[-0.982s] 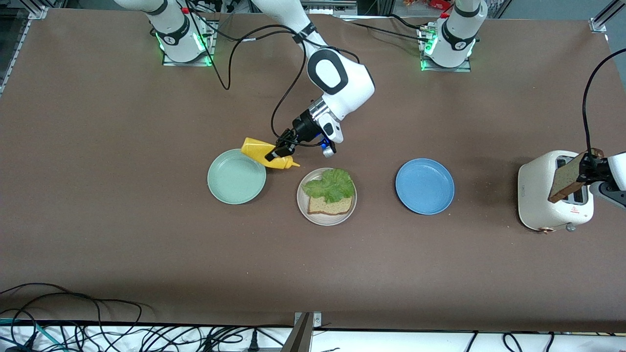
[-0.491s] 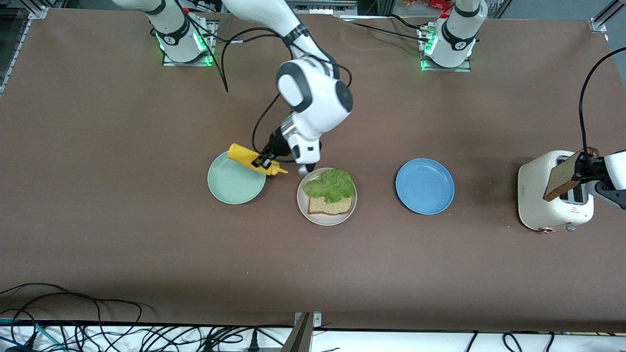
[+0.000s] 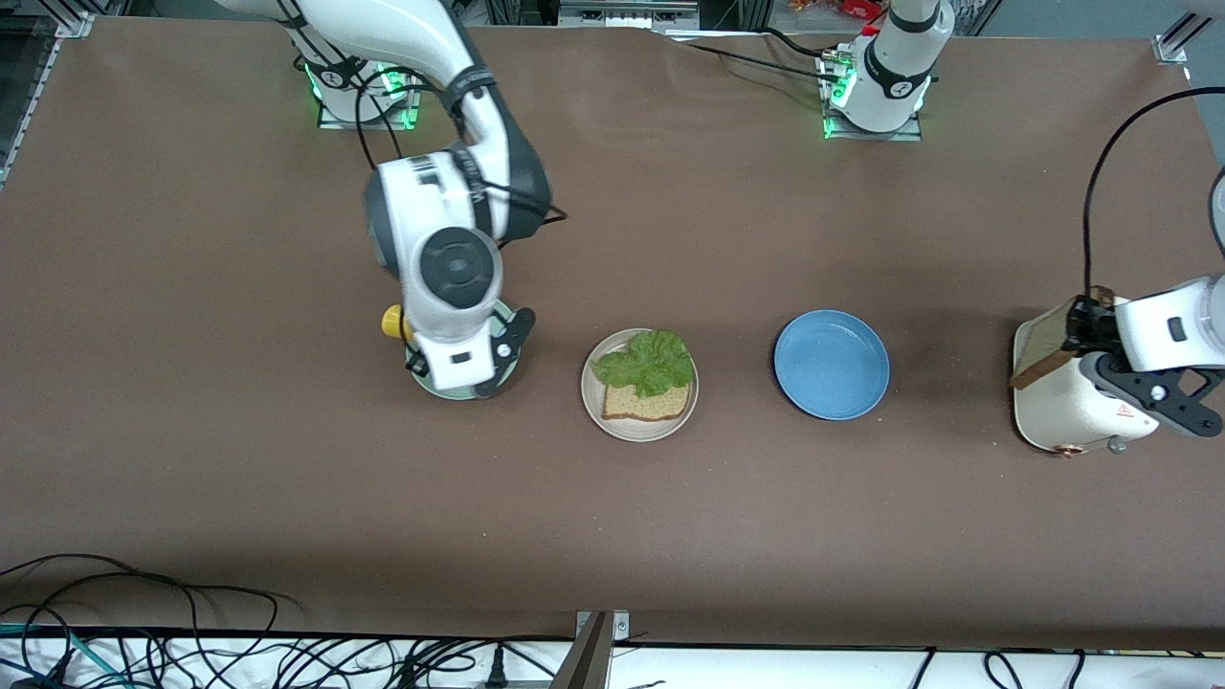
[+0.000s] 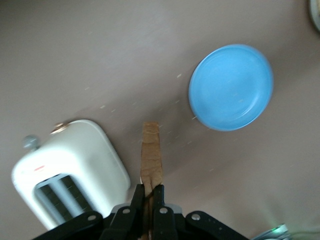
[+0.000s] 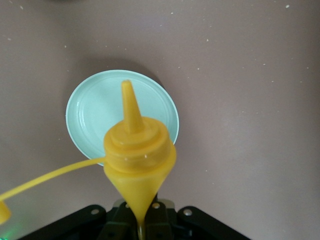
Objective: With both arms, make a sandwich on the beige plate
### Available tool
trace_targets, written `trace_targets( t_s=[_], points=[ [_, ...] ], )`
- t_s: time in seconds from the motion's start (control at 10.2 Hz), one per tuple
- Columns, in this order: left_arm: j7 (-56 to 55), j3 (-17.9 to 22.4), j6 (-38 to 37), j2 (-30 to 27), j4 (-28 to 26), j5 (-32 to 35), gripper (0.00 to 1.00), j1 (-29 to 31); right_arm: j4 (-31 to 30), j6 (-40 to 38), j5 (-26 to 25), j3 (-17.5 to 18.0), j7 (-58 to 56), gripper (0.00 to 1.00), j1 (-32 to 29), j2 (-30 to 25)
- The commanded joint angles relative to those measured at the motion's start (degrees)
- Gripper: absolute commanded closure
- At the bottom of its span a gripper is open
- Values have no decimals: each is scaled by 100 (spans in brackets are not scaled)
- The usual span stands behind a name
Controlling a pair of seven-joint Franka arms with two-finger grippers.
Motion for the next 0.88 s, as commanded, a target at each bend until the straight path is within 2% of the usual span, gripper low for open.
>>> trace_targets(
  t_s=[0.0,0.2,0.39,0.79],
  points=[
    [-616,60,-88,8,-64,-394,100,-308,-300,-63,822,69,-718,100,-609,-376],
    [-1554,60,-106,165,-90,-832,100,-694,-362,-177,1569,69,-1571,100,-1278,-386],
    [-3152,60,-115,402,-90,-1237,100,-1159,-676,-186,2341,69,-2493,100,-1831,-386],
    [-4949,60,-97,991,-38,-3370,100,-1311,-1975,-116,4414,78,-4715,100,-2720,-325]
  ],
)
